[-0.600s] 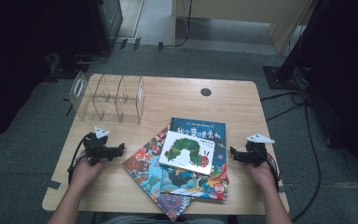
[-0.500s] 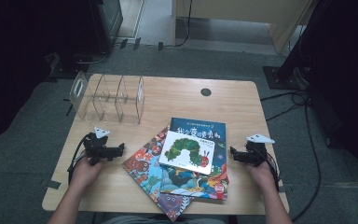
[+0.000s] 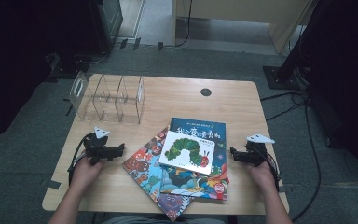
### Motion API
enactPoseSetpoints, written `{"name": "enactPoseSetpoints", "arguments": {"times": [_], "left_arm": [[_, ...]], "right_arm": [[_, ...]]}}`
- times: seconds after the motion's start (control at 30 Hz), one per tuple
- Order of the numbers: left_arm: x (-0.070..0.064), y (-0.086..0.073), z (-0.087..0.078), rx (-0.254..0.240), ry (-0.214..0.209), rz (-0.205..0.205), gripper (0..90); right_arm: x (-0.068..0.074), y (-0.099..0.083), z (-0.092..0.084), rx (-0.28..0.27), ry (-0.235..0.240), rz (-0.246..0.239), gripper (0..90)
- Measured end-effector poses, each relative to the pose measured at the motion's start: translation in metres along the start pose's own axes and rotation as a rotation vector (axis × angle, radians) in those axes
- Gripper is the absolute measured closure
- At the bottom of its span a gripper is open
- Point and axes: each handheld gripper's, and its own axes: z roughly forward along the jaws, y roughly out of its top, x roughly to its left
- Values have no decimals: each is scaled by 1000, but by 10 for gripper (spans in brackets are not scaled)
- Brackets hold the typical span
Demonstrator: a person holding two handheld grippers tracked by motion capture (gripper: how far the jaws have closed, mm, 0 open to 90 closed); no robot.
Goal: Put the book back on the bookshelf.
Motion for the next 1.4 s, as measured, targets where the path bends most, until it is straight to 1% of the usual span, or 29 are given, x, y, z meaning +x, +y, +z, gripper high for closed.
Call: {"name": "enactPoseSetpoints", "arguments": {"times": [0.07, 0.23, 0.47, 0.8, 0.93, 1.0, 1.03, 1.07, 1.13, 1.17, 1.2, 1.23, 1.27, 1.3, 1.33, 1.4], "left_arm": [[-1, 0, 0, 0, -15, 16, 0], [0, 0, 0, 0, -26, 28, 0], [0, 0, 0, 0, -26, 29, 0], [1, 0, 0, 0, -40, 43, 0], [1, 2, -2, 17, -49, 56, 8], [0, 3, -5, 15, -61, 60, 107], [0, 5, -7, 11, -79, 55, 151], [0, 6, -8, 8, -86, 58, 151], [0, 10, -12, -7, -100, 69, 171], [0, 11, -15, -21, -126, 67, 200], [0, 12, -17, -33, -142, 60, 284], [0, 12, -17, -33, -142, 60, 316], [0, 16, -20, -41, -186, 52, 342], [0, 17, -21, -37, -195, 55, 365], [-2, 19, -22, -29, -207, 68, 397], [-5, 22, -22, -13, -213, 88, 433]], "right_arm": [[0, 0, 0, 0, 0, 0, 138], [0, 0, 0, -1, -2, 1, 139], [0, 0, 0, -1, -2, 1, 139], [0, 0, 0, -1, -3, 5, 140], [0, 0, -1, -1, 3, 13, 143], [0, 1, -2, 14, 7, 26, 164], [-1, 3, -3, 22, 10, 29, 183], [0, 5, -4, 35, 14, 34, 207], [1, 6, -5, 35, 21, 21, 234], [2, 7, -7, 30, 23, 12, 247], [3, 9, -9, 19, 27, -3, 263], [4, 10, -10, 16, 28, -10, 275], [5, 11, -12, 10, 32, -17, 305], [6, 12, -14, 7, 41, -13, 325], [7, 12, -15, 8, 47, -8, 345], [9, 13, -19, 18, 70, -3, 392]]}}
